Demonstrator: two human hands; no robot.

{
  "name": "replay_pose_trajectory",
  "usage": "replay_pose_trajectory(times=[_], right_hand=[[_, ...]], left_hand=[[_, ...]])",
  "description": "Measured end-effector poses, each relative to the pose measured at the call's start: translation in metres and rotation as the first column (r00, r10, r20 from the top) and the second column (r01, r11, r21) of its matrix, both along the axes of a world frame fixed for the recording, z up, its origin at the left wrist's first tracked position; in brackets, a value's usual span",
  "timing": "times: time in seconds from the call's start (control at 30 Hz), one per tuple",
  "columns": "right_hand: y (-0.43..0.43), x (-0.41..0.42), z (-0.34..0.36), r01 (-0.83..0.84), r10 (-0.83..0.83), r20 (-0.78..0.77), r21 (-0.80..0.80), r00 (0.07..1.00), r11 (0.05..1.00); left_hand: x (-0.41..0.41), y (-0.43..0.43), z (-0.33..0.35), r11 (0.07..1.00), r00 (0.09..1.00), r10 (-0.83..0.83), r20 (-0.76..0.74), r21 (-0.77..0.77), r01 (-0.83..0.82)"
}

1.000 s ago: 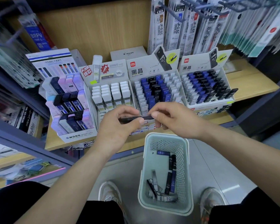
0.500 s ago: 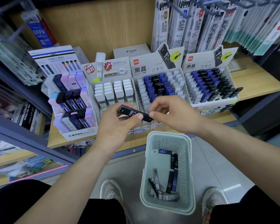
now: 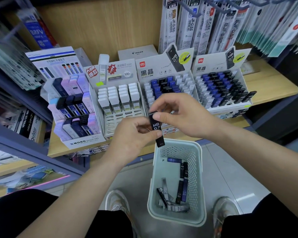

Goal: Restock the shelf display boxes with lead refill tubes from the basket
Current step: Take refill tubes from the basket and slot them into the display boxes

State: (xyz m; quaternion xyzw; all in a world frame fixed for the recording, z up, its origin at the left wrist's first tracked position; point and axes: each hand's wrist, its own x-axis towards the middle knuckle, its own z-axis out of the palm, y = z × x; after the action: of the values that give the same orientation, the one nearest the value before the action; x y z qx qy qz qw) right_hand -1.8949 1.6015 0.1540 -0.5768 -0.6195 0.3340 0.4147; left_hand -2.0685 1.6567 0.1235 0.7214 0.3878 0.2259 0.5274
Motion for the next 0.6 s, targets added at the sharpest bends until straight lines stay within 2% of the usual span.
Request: replay_pose_trajectory(times=[0.1,0.2,0.27,0.4,0.6], right_hand=[[-0.001,0.014,0.01,0.056,-0.057,0.052,0.015,0.997,0.998],[-0.002,0.04,0.014,0.217,-0.221,0.143,0.041,0.965,0.975],[0.0,0.053,0.009,0.295,-0.302,0.235,0.067,0.924,0.953],[0.01,0.06,-0.008,0.314,-0.322,0.372,0.083,0.871,0.946],[0.022,0.062,-0.024,0.273,-0.279,0.466,0.083,0.84,0.958]], left_hand=[[-0.001,0.002,-0.002,0.989,0.997,0.005,-0.072,0.147,0.006],[-0.009,0.007,-0.002,0.939,0.966,0.03,-0.256,0.339,0.06],[-0.015,0.01,-0.003,0.909,0.926,0.041,-0.374,0.398,0.121],[-0.019,0.011,-0.005,0.91,0.861,0.039,-0.506,0.374,0.179],[-0.021,0.013,-0.007,0.919,0.856,0.021,-0.517,0.348,0.187]])
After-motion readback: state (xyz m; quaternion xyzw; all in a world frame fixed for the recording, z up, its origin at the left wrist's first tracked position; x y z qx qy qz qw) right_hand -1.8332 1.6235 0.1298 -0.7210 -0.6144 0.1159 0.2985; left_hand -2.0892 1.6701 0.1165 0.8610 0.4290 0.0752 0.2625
